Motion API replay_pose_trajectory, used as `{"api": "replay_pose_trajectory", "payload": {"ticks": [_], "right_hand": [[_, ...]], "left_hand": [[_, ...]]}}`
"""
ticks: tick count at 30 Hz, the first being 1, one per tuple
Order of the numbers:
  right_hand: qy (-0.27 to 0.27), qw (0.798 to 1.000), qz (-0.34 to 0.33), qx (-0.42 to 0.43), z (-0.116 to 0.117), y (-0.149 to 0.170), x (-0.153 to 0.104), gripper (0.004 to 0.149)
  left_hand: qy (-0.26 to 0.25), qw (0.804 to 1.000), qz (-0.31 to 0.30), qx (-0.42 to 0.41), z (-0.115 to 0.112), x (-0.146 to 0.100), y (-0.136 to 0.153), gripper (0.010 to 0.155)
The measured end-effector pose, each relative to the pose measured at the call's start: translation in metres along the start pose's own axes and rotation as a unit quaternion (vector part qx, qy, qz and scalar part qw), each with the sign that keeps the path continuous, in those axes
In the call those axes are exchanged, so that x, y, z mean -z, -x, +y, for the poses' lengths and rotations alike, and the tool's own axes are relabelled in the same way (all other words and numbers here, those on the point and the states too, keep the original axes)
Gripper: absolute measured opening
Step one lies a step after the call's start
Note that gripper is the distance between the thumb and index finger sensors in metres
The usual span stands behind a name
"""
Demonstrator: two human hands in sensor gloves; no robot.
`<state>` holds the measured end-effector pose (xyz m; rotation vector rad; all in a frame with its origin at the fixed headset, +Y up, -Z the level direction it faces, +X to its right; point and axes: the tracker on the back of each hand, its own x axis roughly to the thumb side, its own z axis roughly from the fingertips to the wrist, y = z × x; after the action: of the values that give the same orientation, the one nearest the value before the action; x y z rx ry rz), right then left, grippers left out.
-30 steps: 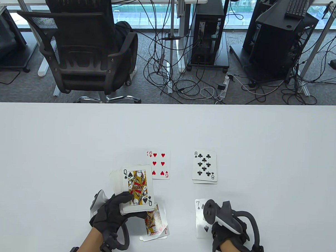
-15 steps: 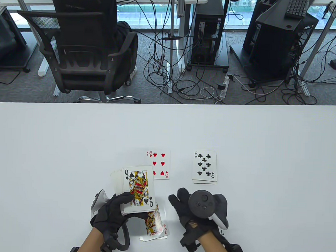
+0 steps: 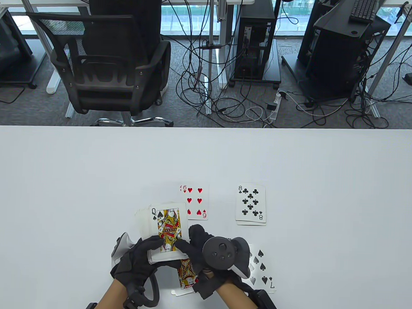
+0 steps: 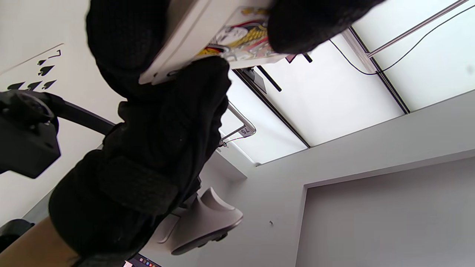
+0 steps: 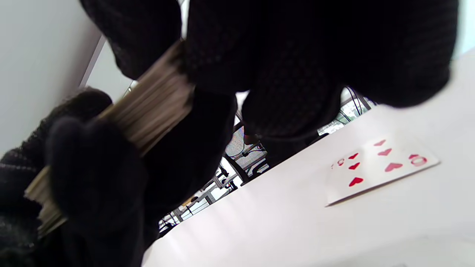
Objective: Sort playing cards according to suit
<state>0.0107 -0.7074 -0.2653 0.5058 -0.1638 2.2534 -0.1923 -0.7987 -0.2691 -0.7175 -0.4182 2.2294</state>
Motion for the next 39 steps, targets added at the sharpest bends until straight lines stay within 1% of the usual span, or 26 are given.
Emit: {"api": "replay_pose_trajectory", "payload": {"ticks": [3,6,8,9,10,12,13,16,18,22,25,27,29,31,34,37,39], "right_hand": [[-0.007,0.999,0.012,0.043,-0.001,0.007,0.000,0.047],[-0.002,0.999,0.007,0.053,-0.001,0.007,-0.003,0.044],[0.001,0.999,-0.004,0.038,-0.001,0.005,-0.005,0.048],[-0.005,1.000,-0.020,0.019,0.001,0.002,-0.007,0.055],[-0.003,1.000,-0.025,0.007,0.002,0.000,-0.008,0.059],[0.002,0.999,-0.033,-0.019,0.004,-0.002,-0.010,0.061],[0.005,0.999,-0.035,-0.023,0.004,-0.002,-0.011,0.060],[0.016,0.999,-0.014,0.035,0.003,0.004,-0.011,0.050],[0.019,0.998,-0.007,0.057,0.000,0.007,-0.011,0.045],[0.023,0.998,-0.009,0.054,-0.004,0.011,-0.012,0.041],[0.028,0.997,0.001,0.069,-0.010,0.016,-0.013,0.040],[0.028,0.997,0.006,0.076,-0.015,0.019,-0.013,0.040],[0.028,0.996,0.015,0.078,-0.026,0.025,-0.014,0.040],[0.016,0.995,0.018,0.095,-0.036,0.033,-0.016,0.040],[0.016,0.993,0.047,0.112,-0.054,0.046,-0.024,0.040],[0.002,0.992,0.079,0.097,-0.076,0.060,-0.032,0.039],[-0.013,0.992,0.107,0.064,-0.089,0.071,-0.039,0.039]], "left_hand": [[0.007,1.000,0.000,0.012,0.000,0.000,-0.001,0.062],[0.008,1.000,0.001,0.017,0.000,0.001,-0.002,0.061],[0.007,1.000,0.002,0.014,0.000,0.000,-0.002,0.061],[0.006,1.000,0.001,0.014,0.000,0.000,-0.002,0.061],[0.006,1.000,0.001,0.014,0.000,0.000,-0.002,0.061],[0.005,1.000,0.003,0.019,0.000,0.000,-0.002,0.061],[0.006,1.000,0.004,0.022,0.000,0.000,-0.002,0.061],[0.011,1.000,0.005,0.020,0.000,0.000,-0.001,0.061],[0.014,1.000,0.004,0.016,-0.001,0.001,-0.001,0.061],[0.015,1.000,0.005,0.012,-0.001,0.002,0.001,0.061],[0.016,1.000,0.005,0.007,-0.002,0.002,0.001,0.061],[0.017,1.000,0.004,0.006,-0.002,0.002,0.001,0.060],[0.017,1.000,0.001,0.001,-0.002,0.002,0.001,0.060],[0.015,1.000,-0.001,-0.002,-0.002,0.002,0.001,0.060],[0.013,1.000,-0.002,-0.003,-0.003,0.002,0.001,0.060],[0.007,1.000,-0.001,-0.004,-0.003,0.002,0.000,0.060],[0.006,1.000,-0.001,-0.004,-0.003,0.002,0.000,0.060]]}}
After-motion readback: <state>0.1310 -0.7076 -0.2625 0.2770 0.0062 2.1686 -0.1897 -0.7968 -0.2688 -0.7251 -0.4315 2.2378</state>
